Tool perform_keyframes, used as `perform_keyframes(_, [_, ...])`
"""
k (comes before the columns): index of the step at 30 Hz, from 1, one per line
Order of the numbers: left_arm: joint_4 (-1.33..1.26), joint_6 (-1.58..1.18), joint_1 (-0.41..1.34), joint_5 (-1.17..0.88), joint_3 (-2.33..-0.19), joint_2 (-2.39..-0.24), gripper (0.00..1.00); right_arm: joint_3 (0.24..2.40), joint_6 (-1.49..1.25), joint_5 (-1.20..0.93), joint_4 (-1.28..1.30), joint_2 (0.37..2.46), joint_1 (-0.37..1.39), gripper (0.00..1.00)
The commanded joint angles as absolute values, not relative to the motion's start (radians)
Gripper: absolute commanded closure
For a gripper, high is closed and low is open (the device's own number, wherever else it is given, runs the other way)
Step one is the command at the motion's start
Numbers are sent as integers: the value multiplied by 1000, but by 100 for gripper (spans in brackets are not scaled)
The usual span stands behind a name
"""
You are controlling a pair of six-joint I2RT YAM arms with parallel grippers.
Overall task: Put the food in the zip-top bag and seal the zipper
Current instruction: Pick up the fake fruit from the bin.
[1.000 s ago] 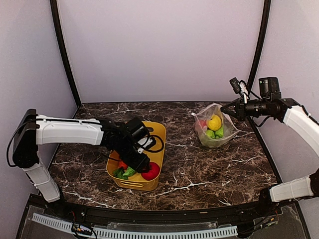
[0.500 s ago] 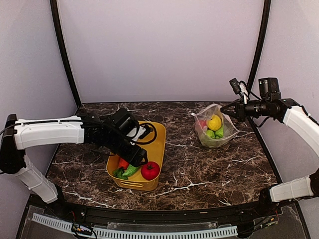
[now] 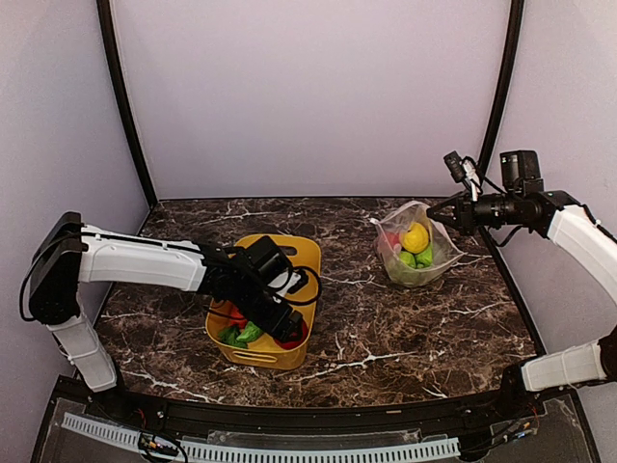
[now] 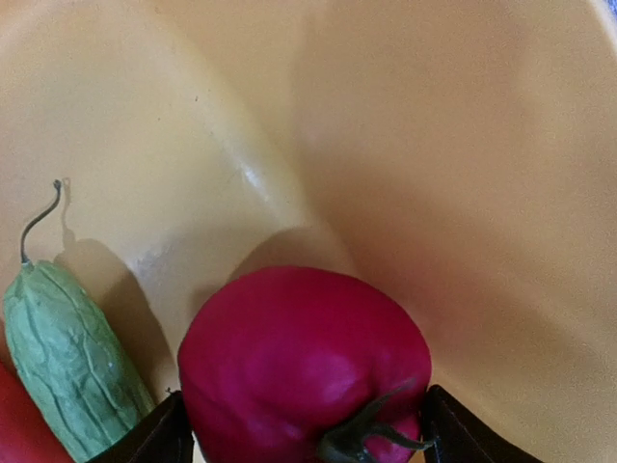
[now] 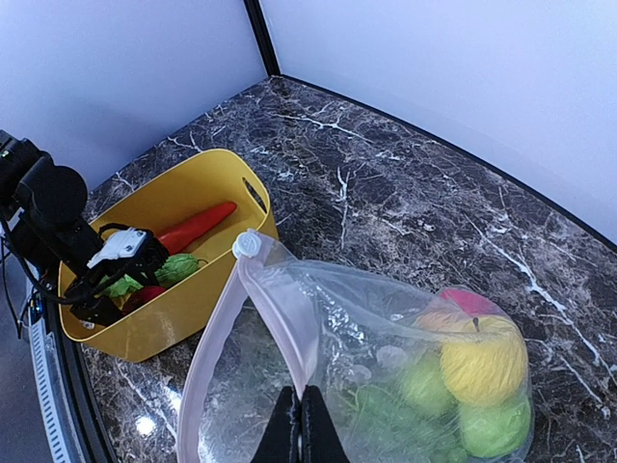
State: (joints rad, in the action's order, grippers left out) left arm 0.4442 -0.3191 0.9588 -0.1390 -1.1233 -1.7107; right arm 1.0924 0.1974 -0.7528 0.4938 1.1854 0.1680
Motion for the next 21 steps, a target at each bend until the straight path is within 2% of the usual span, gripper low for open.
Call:
perform_keyframes(1, [435,-333,966,-149,-1145,-1765,20,1090,199,-742,479,1176,167,100])
perform_keyframes(3, [437,-333,967,-154,-1147,-1780,21,1088,199,-741,479,1178,167,100])
perform_keyframes(11, [471,-333,966,-91,-1146,-1711,47,1086,198,-742,476,1174,167,100])
perform_keyframes(17, [558,-314,966,20,-1170,-1575,54,1088,198,-741,478,1169,167,100])
perform_keyframes(21, [546,-316,968,7,-1162,-1487,57,1103,199,-740,485,1175,167,100])
